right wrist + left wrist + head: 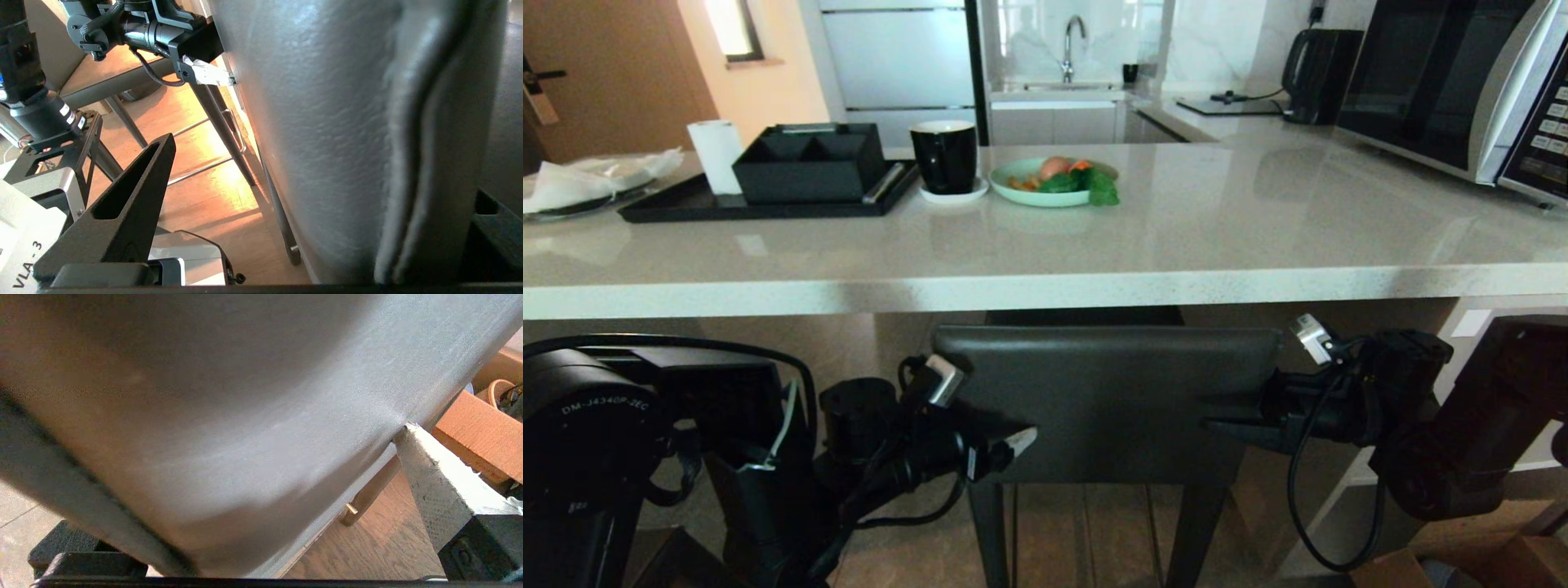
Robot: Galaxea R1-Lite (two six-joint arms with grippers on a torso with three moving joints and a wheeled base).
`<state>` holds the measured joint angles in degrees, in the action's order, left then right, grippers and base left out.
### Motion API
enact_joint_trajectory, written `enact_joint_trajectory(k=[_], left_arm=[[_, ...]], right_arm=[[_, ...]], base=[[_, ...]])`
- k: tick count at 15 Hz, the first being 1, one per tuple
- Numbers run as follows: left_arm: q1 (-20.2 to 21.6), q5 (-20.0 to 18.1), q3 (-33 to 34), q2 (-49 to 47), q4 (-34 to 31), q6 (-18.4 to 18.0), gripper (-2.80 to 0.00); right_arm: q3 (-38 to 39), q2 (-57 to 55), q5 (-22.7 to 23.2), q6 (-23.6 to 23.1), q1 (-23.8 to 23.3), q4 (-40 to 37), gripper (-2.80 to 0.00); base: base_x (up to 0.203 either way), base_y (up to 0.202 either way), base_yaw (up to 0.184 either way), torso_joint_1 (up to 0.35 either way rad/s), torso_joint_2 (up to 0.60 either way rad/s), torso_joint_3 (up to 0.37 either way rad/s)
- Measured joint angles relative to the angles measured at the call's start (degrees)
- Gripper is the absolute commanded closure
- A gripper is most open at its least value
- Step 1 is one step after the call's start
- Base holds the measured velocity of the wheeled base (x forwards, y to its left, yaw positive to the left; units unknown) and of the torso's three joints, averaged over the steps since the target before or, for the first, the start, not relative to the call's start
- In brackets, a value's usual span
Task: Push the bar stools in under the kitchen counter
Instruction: Push the gray chair back under the dining table
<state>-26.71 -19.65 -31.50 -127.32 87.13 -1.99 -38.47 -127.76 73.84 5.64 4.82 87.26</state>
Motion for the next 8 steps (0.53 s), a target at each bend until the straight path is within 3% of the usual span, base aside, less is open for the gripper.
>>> enact_joint_trajectory(k=[4, 8], left_arm=[[0.0, 0.0, 1.2, 1.1, -0.1, 0.1, -2.8], [2.6, -0.3, 4.2, 3.7, 0.5, 0.6, -2.8]], right_arm=[[0.7, 0.1, 0.2, -0.1, -0.6, 0.1, -2.8], [0.9, 0.4, 0.9, 0.4, -5.2, -0.2, -2.8]], base=[[0.0, 0.0, 0.0, 0.0, 0.0, 0.0], [0.0, 0.0, 0.0, 0.0, 0.0, 0.0]])
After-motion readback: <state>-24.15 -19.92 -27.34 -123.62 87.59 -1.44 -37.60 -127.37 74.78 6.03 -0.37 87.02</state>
